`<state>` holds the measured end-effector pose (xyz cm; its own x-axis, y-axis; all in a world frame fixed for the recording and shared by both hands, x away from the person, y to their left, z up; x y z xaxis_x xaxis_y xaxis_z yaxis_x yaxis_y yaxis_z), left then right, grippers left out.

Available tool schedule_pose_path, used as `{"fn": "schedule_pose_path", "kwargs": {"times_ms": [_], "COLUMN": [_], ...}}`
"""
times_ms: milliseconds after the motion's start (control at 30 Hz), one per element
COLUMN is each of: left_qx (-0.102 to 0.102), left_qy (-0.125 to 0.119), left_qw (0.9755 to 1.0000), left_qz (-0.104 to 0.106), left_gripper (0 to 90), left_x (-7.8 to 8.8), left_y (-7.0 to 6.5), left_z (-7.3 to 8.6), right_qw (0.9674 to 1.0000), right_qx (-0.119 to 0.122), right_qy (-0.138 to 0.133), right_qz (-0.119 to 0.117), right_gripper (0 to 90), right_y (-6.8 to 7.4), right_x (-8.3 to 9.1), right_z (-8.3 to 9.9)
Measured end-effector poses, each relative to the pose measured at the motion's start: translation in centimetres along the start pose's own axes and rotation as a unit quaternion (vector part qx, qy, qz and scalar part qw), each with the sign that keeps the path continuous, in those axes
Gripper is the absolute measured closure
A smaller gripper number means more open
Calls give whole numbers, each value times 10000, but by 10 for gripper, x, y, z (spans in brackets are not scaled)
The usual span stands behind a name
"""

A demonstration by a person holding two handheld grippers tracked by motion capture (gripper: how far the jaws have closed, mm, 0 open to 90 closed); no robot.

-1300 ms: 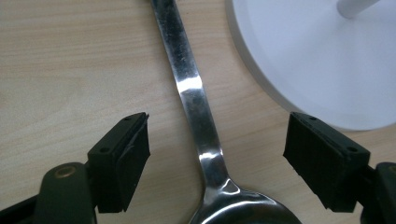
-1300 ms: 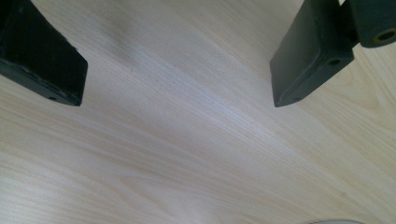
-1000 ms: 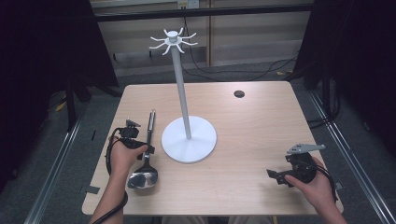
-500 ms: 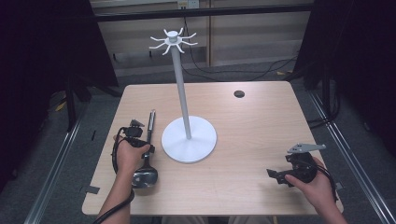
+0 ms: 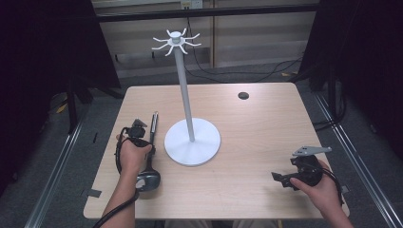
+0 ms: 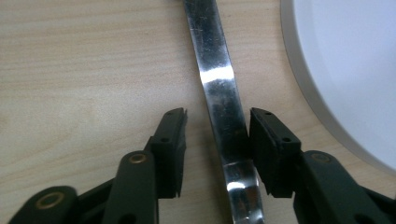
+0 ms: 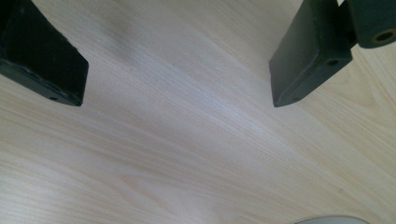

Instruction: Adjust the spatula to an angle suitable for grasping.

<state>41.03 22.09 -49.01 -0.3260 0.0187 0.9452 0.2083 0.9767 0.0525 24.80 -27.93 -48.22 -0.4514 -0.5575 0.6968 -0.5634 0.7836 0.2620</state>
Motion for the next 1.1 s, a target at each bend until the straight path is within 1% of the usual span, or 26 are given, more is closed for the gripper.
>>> {"fn": "schedule_pose_path", "kwargs": {"times_ms": [33, 67, 100, 133, 200, 300, 367, 400, 433, 467, 533, 567, 633, 667, 700, 733, 833, 867, 933, 967, 1000, 1033, 1100], "left_qx": [0, 78, 78, 96, 71, 135, 234, 331, 331, 398, 414, 501, 504, 575, 575, 636, 623, 643, 668, 688, 761, 761, 700], "left_qy": [0, 50, 50, 93, 97, 151, 191, 209, 209, 201, 178, 176, 143, 143, 143, 146, 139, 63, 78, 63, 23, 23, -67], "left_qw": [10000, 9999, 9999, 9999, 9999, 9998, 9995, 9992, 9992, 9990, 9990, 9985, 9986, 9982, 9982, 9978, 9979, 9978, 9976, 9974, 9969, 9969, 9973], "left_qz": [0, 44, 44, 34, 2, -36, -20, 21, 21, 69, 70, 98, 93, 95, 95, 127, 134, 129, 161, 192, 218, 218, 226], "left_gripper": [602, 636, 669, 678, 688, 710, 718, 721, 725, 730, 736, 742, 755, 756, 757, 757, 757, 758, 758, 758, 758, 758, 759], "left_x": [0, 0, 0, 0, 0, 0, 1, 1, 1, 0, 0, 0, 1, 1, 1, 1, 1, 1, 2, 3, 4, 4, 7], "left_y": [0, -2, -2, -4, -4, -6, -6, -4, -4, -2, -1, -1, 1, 1, 1, 1, 3, 4, 4, 5, 5, 5, 7], "left_z": [0, -1, -1, -1, -2, -3, -3, -3, -3, -2, -2, -1, 0, 1, 1, 2, 3, 4, 5, 5, 6, 6, 7], "right_qw": [10000, 10000, 10000, 10000, 10000, 10000, 10000, 10000, 10000, 10000, 10000, 10000, 10000, 10000, 10000, 10000, 10000, 10000, 10000, 10000, 10000, 10000, 10000], "right_qx": [0, 12, 8, 3, -1, -2, -2, -3, -4, -9, -8, -24, -30, -22, -22, -23, -41, -44, -47, -37, -27, -27, -38], "right_qy": [0, 11, 8, 0, 0, 24, 34, 48, 52, 53, 53, 38, 17, 24, 24, 10, 1, 5, 7, -2, -3, -15, -20], "right_qz": [0, 13, 11, 11, 11, 12, -1, -4, -5, -4, 5, 1, -19, -13, -13, -18, -27, -29, -28, -42, -41, -30, -39], "right_gripper": [39, 39, 39, 40, 40, 41, 41, 41, 41, 41, 41, 41, 41, 41, 41, 41, 41, 41, 41, 41, 41, 41, 41], "right_y": [0, 0, 0, 0, 0, 0, 0, 0, 0, 0, 0, 0, -1, -1, -1, -1, -1, -1, 0, 0, -1, 0, 0], "right_x": [0, 0, 0, 0, 0, -1, -1, -1, -2, -2, -2, -2, -2, -2, -2, -1, -2, -2, -2, -2, -2, -2, -2], "right_z": [0, 0, 0, 0, 0, 1, 1, 1, 1, 1, 1, 1, 1, 1, 1, 1, 1, 1, 1, 1, 1, 1, 0]}}
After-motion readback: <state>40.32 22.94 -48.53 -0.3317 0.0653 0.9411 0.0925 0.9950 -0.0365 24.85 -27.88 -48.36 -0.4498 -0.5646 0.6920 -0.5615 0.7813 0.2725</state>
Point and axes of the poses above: each handheld gripper's, and its own axes: x roughly backward along the jaws, z roughly out of its underside, y roughly to its left, the point moved 2 cm from there along -x, roughly forward along the jaws, and after that the axes turned 11 degrees about -z, right-handed, at the moved point
